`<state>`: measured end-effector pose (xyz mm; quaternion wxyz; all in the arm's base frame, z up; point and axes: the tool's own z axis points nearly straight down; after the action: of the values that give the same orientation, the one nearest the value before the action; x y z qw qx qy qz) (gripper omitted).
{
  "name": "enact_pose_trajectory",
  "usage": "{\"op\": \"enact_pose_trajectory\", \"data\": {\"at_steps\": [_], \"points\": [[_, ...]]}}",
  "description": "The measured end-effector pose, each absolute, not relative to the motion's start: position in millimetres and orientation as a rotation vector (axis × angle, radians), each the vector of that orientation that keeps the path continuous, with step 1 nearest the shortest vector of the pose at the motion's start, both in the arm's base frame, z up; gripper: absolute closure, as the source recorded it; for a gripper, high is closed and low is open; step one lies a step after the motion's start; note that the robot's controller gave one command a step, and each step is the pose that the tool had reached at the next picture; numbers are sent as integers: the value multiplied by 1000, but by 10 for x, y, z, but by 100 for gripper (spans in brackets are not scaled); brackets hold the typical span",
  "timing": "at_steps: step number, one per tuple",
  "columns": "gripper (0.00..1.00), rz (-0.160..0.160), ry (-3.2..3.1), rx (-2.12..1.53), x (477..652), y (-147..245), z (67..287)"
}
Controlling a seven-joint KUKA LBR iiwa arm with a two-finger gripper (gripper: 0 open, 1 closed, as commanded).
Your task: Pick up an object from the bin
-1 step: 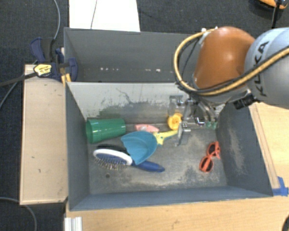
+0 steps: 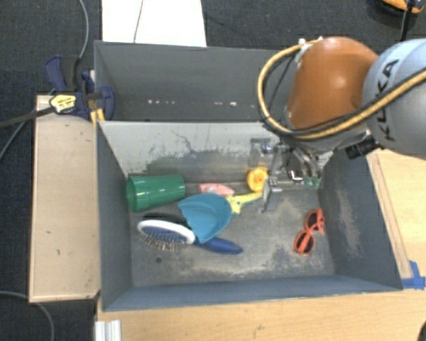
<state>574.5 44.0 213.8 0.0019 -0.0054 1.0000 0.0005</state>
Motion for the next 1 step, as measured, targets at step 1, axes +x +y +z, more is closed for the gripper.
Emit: {"op": "enact_pose_trajectory", "data": {"at_steps": [1], "points": [[0,1,3133,-127,5819,745,1633]]}}
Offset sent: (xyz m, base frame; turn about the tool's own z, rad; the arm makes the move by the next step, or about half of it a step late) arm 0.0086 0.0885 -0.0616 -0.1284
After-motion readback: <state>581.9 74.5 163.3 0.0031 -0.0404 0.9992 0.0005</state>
